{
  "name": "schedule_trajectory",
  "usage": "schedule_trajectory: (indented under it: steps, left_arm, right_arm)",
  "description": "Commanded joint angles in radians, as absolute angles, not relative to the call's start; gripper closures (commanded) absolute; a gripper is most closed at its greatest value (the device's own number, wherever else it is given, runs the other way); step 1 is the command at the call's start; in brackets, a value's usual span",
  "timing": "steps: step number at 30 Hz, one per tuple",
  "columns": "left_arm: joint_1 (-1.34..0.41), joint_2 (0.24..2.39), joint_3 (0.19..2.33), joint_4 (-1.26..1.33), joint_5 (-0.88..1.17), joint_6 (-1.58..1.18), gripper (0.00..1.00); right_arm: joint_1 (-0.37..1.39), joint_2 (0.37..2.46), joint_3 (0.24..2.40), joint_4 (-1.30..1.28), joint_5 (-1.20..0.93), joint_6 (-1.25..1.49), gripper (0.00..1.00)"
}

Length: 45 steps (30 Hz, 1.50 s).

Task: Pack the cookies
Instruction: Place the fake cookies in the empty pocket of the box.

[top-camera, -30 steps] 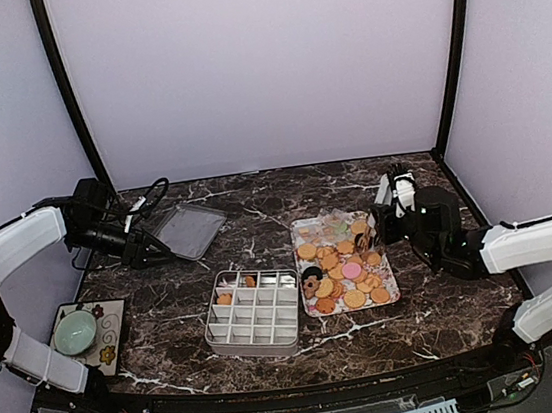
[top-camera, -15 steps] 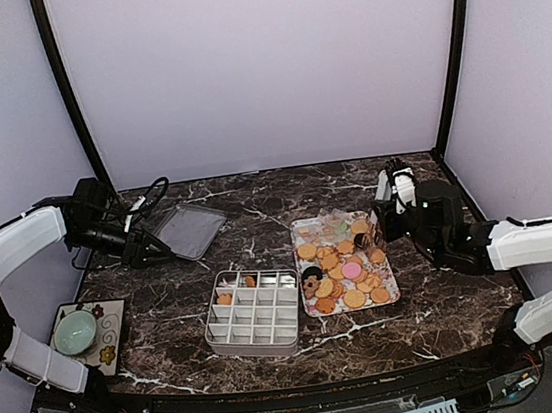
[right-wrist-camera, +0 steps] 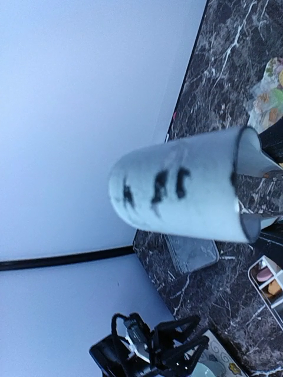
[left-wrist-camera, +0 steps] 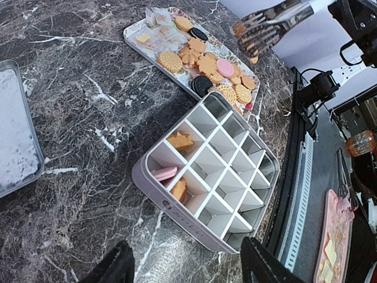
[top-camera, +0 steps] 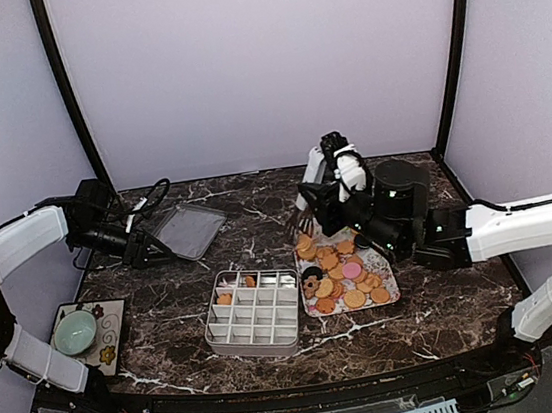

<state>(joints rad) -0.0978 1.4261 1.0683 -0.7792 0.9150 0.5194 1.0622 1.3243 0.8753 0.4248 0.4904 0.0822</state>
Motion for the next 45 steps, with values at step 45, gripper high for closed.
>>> schedule_trajectory:
  steps: [45]
  left_arm:
    - [-0.084,1.411,1.071,-0.799,0.931,0.528,0.37]
  right_arm:
    - [1.163,1.684,0.977,0.685,0.437,0.127,0.62]
